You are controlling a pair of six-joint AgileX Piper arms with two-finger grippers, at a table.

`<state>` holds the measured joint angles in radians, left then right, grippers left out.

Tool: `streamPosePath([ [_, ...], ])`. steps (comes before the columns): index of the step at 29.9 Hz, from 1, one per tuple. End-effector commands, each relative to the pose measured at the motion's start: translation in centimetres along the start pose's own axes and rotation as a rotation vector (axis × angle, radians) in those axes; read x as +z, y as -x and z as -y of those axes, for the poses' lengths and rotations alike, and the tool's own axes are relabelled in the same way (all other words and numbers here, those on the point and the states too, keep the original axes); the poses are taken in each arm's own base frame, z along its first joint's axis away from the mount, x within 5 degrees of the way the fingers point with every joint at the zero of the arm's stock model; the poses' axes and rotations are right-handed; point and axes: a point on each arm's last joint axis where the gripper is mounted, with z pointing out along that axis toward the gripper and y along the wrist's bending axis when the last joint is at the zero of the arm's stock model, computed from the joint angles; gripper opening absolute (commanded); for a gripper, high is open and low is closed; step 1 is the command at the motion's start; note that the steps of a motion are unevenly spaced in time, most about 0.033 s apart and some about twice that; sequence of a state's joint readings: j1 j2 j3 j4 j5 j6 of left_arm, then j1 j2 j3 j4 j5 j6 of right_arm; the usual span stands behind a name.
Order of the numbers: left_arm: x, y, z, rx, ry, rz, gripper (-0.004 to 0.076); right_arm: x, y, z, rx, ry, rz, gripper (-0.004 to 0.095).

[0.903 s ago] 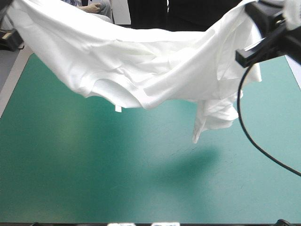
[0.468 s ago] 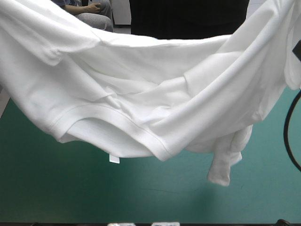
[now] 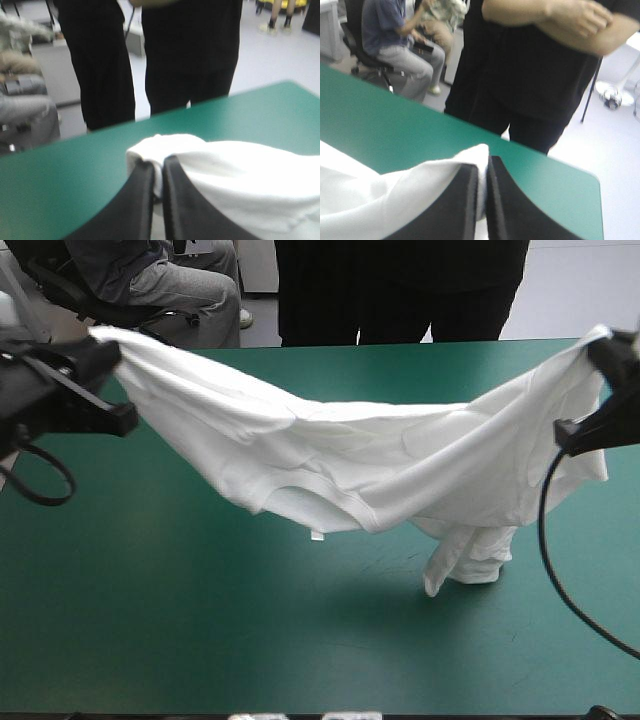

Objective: Fold the cloth

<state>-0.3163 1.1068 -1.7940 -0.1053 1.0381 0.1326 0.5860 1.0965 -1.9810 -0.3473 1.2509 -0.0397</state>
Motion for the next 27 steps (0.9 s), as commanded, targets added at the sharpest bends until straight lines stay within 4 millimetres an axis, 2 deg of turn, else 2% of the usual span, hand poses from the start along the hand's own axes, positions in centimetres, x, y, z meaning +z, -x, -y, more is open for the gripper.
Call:
streamPosePath([
  [1,3.7,-3.2,0.0,-0.054,-0.006,-0.098,-0.0017,4.0,-2.8,-1.5,0.020,-0.017,-0.131,-0.0018],
  [5,9.1,-7.3,-0.4,-0.061,0.004,-0.233,-0.0017,10.2,-6.6,-4.1,0.020,-0.013,-0.201,-0.0017],
  [8,13.2,-9.2,-0.9,-0.082,0.040,-0.304,-0.0017,14.8,-8.6,-4.6,0.064,-0.030,-0.265,-0.0017],
  [14,19.9,-12.7,-1.8,-0.042,0.084,-0.442,-0.0017,24.9,-12.4,-3.3,0.205,0.037,-0.439,-0.0018],
  [17,22.8,-14.8,-2.3,-0.027,0.121,-0.508,-0.0017,28.7,-13.7,-2.4,0.250,0.083,-0.497,-0.0018],
  [22,25.8,-17.7,-3.8,-0.069,0.180,-0.595,-0.0017,33.2,-14.6,-1.1,0.268,0.074,-0.540,-0.0018],
  [27,27.1,-19.3,-5.7,-0.158,0.215,-0.609,-0.0017,35.9,-14.8,-0.3,0.280,0.062,-0.528,-0.0018],
])
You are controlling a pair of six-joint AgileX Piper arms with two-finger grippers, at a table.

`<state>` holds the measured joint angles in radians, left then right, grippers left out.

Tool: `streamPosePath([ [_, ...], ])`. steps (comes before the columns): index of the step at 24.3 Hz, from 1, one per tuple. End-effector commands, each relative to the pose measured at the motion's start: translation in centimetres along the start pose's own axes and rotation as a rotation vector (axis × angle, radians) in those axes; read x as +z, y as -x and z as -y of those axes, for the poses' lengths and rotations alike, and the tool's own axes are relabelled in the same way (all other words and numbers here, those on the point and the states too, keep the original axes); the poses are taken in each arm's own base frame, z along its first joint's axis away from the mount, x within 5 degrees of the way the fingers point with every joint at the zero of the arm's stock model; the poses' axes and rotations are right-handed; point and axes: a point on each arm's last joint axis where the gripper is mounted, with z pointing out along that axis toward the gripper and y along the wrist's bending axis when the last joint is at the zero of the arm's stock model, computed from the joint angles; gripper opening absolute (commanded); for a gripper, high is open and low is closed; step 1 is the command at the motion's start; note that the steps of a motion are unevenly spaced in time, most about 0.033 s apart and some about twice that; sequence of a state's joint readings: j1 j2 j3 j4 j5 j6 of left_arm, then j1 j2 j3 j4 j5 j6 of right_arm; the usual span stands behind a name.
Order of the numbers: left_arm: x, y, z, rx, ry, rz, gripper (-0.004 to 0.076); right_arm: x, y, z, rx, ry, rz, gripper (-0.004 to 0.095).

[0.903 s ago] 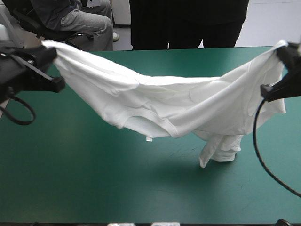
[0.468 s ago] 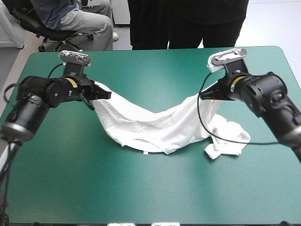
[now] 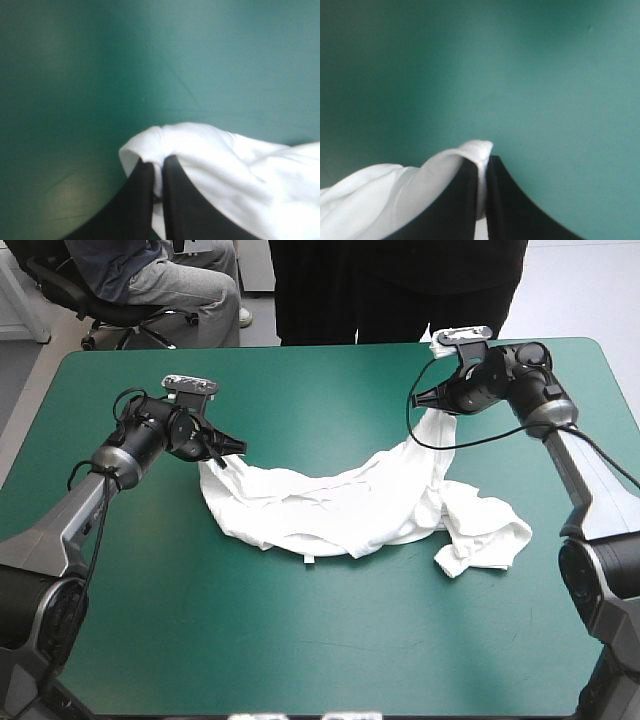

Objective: Fold the cloth

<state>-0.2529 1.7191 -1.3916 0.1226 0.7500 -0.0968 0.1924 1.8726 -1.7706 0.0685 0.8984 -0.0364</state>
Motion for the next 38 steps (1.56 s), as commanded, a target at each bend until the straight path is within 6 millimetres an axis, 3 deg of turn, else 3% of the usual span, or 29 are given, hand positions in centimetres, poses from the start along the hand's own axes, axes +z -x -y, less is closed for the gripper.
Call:
streamPosePath([
  [1,-1.7,1.5,-1.3,-0.058,0.003,0.120,-0.0017,-2.3,2.3,0.4,-0.012,-0.009,0.134,-0.0018],
  [4,-1.7,1.7,-2.0,-0.068,0.016,0.138,-0.0016,-1.7,2.3,0.4,-0.024,-0.012,0.130,-0.0009],
  [7,-1.6,1.6,-2.0,-0.035,0.015,0.132,0.0051,-1.2,2.2,0.4,-0.026,-0.012,0.121,0.0099],
  [9,-1.4,1.4,-1.7,0.013,-0.013,0.105,0.0169,-1.2,2.3,0.4,-0.021,-0.006,0.121,0.0240],
  [12,-2.0,1.4,-1.4,0.045,-0.047,0.102,0.0414,-1.4,2.0,0.3,-0.029,0.006,0.086,0.0488],
  [15,-4.7,1.8,-1.8,0.066,-0.024,0.099,0.0547,-2.6,1.2,0.2,-0.037,0.003,0.009,0.0552],
  [18,-9.4,1.7,-2.3,0.079,0.007,0.154,0.0525,-6.3,0.9,0.0,-0.066,0.006,0.028,0.0536],
  [19,-12.2,1.3,-2.4,0.075,0.012,0.201,0.0501,-9.1,0.8,-0.2,-0.081,0.005,0.073,0.0536],
  [20,-13.6,1.0,-2.5,0.073,0.014,0.224,0.0491,-10.3,0.7,-0.3,-0.083,0.005,0.085,0.0536],
  [23,-16.9,-0.2,-2.8,0.076,0.032,0.248,0.0470,-14.4,-0.2,-0.6,-0.089,0.006,0.100,0.0533],
  [24,-18.6,-0.9,-2.9,0.073,0.034,0.259,0.0470,-17.1,-1.0,-0.7,-0.084,0.008,0.107,0.0519],
  [26,-19.6,-1.6,-2.9,0.050,0.028,0.246,0.0470,-19.8,-1.7,-0.9,-0.086,0.007,0.145,0.0499],
  [29,-17.9,-2.3,-2.6,-0.004,0.002,0.150,0.0470,-21.3,-2.0,-1.0,-0.088,0.005,0.189,0.0487],
  [32,-13.7,-2.7,-2.6,-0.055,0.024,0.074,0.0454,-21.0,-2.0,-1.0,-0.087,0.006,0.172,0.0486],
  [35,-9.2,-1.9,-2.4,-0.040,0.017,0.010,0.0454,-20.4,-1.9,-0.9,-0.083,0.007,0.160,0.0486],
  [38,-6.8,-1.1,-2.7,-0.073,0.008,-0.008,0.0454,-20.0,-1.8,-0.9,-0.082,0.007,0.149,0.0486],
])
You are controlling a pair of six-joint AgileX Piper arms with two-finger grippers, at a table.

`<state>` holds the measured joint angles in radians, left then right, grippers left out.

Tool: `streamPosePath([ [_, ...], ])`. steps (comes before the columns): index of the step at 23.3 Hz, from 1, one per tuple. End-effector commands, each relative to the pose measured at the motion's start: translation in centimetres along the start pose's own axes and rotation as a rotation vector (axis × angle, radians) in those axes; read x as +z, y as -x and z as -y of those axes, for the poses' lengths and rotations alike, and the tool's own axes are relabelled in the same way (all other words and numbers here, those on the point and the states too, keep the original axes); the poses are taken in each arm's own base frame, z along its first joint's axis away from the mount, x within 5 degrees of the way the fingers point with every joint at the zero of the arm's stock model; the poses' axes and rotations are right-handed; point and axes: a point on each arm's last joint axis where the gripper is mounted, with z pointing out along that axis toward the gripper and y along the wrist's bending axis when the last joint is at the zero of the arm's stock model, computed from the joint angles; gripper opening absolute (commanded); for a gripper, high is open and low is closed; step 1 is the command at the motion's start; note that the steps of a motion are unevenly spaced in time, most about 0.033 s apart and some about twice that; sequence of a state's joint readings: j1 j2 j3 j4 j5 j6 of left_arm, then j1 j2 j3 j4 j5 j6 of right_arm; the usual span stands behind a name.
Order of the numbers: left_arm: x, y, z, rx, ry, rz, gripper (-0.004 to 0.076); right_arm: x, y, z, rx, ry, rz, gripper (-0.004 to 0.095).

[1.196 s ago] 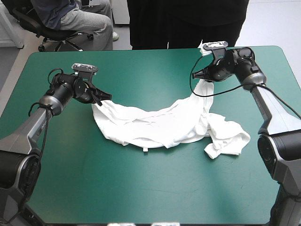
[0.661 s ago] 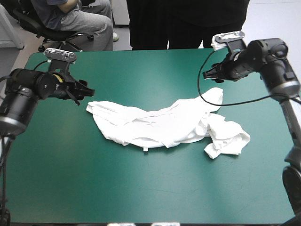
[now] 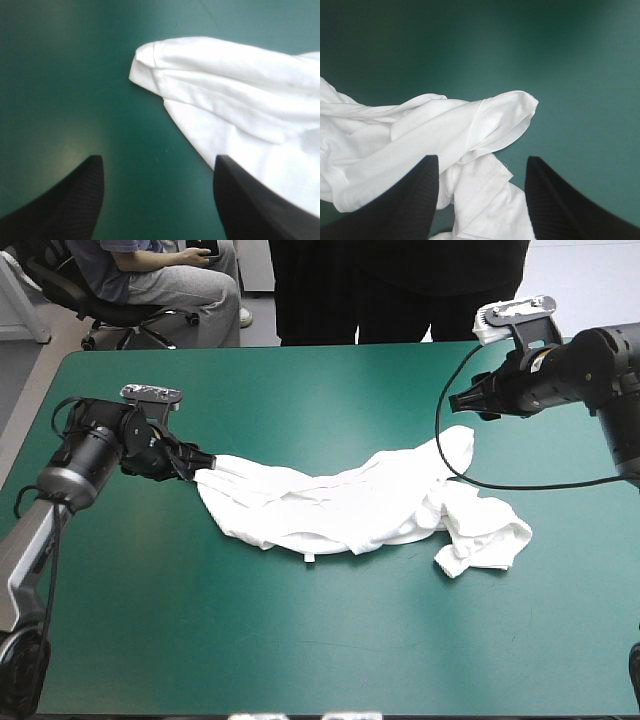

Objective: Fold the cloth

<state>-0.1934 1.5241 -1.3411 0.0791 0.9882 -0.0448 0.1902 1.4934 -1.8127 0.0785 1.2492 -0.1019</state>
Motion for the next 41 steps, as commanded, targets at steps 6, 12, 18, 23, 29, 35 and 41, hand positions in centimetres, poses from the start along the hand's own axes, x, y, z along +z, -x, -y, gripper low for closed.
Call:
streamPosePath([
  [6,5.0,4.4,-1.6,-0.041,-0.026,0.024,0.0454,-0.9,0.6,0.3,0.003,-0.014,0.062,0.0475],
  [12,10.3,5.4,-1.4,-0.033,-0.038,-0.068,0.0454,-0.7,0.7,0.3,0.003,-0.017,0.063,0.0463],
  [18,12.6,4.7,-0.7,-0.015,-0.098,-0.156,0.0026,-0.1,0.2,0.4,-0.002,-0.018,0.007,0.0474],
  [23,12.2,4.8,-0.7,0.009,-0.102,-0.154,-0.0017,2.0,-4.1,0.3,0.046,-0.027,-0.151,0.0488],
  [29,12.2,4.8,-0.6,0.003,-0.111,-0.147,-0.0017,6.3,-12.4,-0.3,0.102,0.010,-0.424,0.0599],
  [35,12.2,4.8,-0.5,-0.003,-0.125,-0.146,-0.0017,8.6,-14.3,-1.4,0.134,0.087,-0.414,0.0610],
  [41,12.2,4.8,-0.4,-0.011,-0.135,-0.145,-0.0017,10.1,-15.0,-2.8,0.110,0.086,-0.341,0.0610],
])
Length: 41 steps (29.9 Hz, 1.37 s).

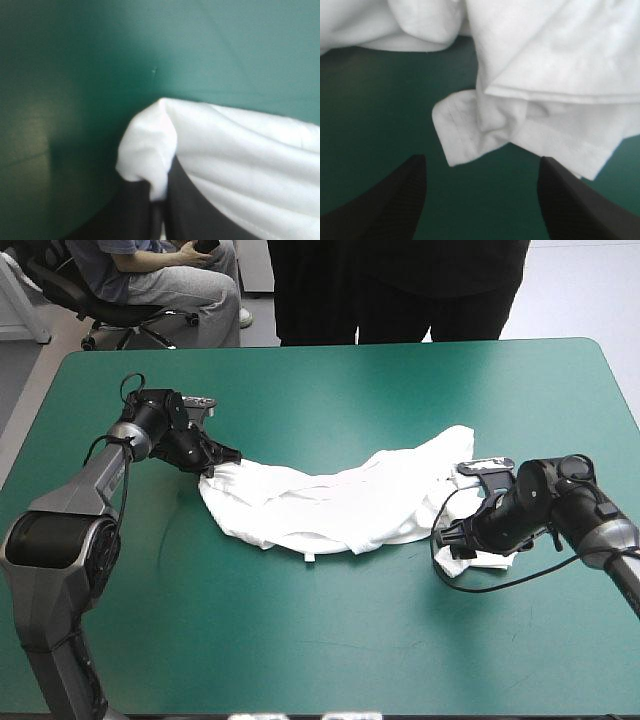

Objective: Fold the cloth

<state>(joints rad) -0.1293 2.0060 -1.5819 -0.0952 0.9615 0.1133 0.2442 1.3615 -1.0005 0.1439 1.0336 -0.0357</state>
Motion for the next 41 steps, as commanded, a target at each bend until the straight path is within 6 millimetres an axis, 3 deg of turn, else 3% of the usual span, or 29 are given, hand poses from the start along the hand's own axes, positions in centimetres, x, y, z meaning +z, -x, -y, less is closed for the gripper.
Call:
streamPosePath([
  [1,-2.6,0.5,0.4,-0.004,-0.010,0.065,-0.0017,-0.5,0.5,-0.8,0.002,0.006,0.129,0.0610],
  [9,-2.6,0.5,0.4,-0.006,-0.013,0.067,-0.0017,3.7,1.0,-0.9,0.013,0.011,0.023,0.0609],
  [15,-2.6,0.5,0.4,-0.006,-0.013,0.067,-0.0017,7.4,0.9,-0.6,0.026,0.016,-0.156,0.0570],
  [17,-2.6,0.5,0.4,-0.006,-0.013,0.068,-0.0017,8.2,0.8,-0.5,0.020,0.014,-0.195,0.0439],
  [20,-2.6,0.5,0.4,-0.006,-0.013,0.068,-0.0017,8.5,0.6,-0.4,0.014,0.008,-0.207,0.0050],
  [21,-2.6,0.5,0.4,-0.006,-0.013,0.066,-0.0017,8.4,0.6,-0.4,0.012,0.004,-0.205,-0.0011],
  [23,-2.8,0.4,0.4,-0.006,-0.014,0.062,-0.0017,8.0,0.6,-0.4,0.002,-0.002,-0.193,-0.0013],
  [28,-5.4,0.2,0.5,-0.004,-0.012,0.104,-0.0017,5.2,0.3,-0.2,-0.006,-0.041,-0.112,-0.0017],
  [30,-7.3,-0.1,0.4,-0.007,-0.008,0.138,-0.0017,2.9,0.4,-0.1,-0.007,-0.066,-0.038,-0.0017],
  [36,-13.3,-1.6,0.9,0.010,0.004,0.231,-0.0017,-5.7,1.4,-0.2,-0.069,-0.164,0.239,-0.0018],
  [41,-20.3,-3.5,1.6,0.025,0.010,0.400,-0.0017,-13.7,2.7,-0.7,-0.093,-0.211,0.492,-0.0017],
])
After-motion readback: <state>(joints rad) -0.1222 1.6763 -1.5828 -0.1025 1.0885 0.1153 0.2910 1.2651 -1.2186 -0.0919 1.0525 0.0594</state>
